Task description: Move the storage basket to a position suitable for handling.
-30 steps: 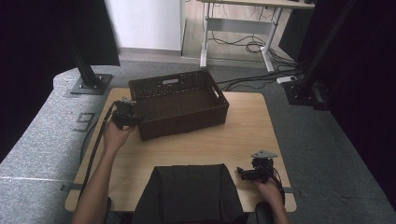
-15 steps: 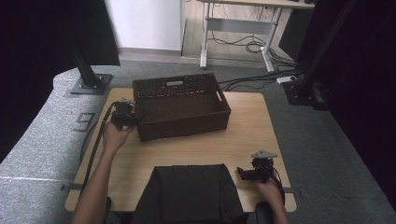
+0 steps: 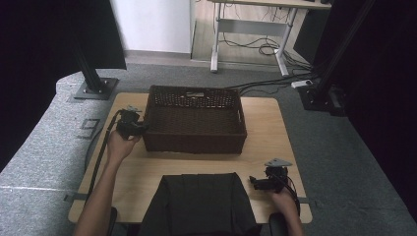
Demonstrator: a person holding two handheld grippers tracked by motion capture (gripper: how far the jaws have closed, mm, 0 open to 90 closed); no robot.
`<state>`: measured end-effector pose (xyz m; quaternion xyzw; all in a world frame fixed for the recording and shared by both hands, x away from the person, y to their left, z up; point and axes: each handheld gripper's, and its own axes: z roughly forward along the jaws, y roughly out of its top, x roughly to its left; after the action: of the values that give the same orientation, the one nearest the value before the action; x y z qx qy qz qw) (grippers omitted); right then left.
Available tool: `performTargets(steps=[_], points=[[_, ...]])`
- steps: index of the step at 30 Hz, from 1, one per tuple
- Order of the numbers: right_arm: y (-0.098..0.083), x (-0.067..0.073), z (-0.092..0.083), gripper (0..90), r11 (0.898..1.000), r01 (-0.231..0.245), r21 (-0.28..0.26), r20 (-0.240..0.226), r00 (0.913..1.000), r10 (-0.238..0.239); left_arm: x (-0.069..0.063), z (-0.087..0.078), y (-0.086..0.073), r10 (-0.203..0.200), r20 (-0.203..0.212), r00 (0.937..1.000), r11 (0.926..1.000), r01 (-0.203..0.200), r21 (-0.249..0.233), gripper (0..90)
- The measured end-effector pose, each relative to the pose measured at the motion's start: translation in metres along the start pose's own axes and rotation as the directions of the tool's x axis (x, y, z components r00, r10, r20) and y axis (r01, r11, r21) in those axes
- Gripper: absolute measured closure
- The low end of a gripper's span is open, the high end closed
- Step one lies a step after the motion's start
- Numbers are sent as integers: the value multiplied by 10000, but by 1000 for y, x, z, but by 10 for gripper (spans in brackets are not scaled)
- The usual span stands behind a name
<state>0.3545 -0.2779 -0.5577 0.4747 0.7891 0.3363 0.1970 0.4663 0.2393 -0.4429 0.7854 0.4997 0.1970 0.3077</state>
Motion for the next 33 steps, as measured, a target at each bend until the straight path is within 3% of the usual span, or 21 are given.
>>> performTargets(steps=[16, 33], points=[[0, 0, 0, 0, 10000, -2, 20, -2, 10000, 2, -13, -11, -13, 74, 111, 9999, 9999, -73, -105, 717], [0, 0, 0, 0, 10000, -7, 21, -7, 10000, 7, -36, -28, -32, 365, 210, 9991, 9993, -363, -91, 715]])
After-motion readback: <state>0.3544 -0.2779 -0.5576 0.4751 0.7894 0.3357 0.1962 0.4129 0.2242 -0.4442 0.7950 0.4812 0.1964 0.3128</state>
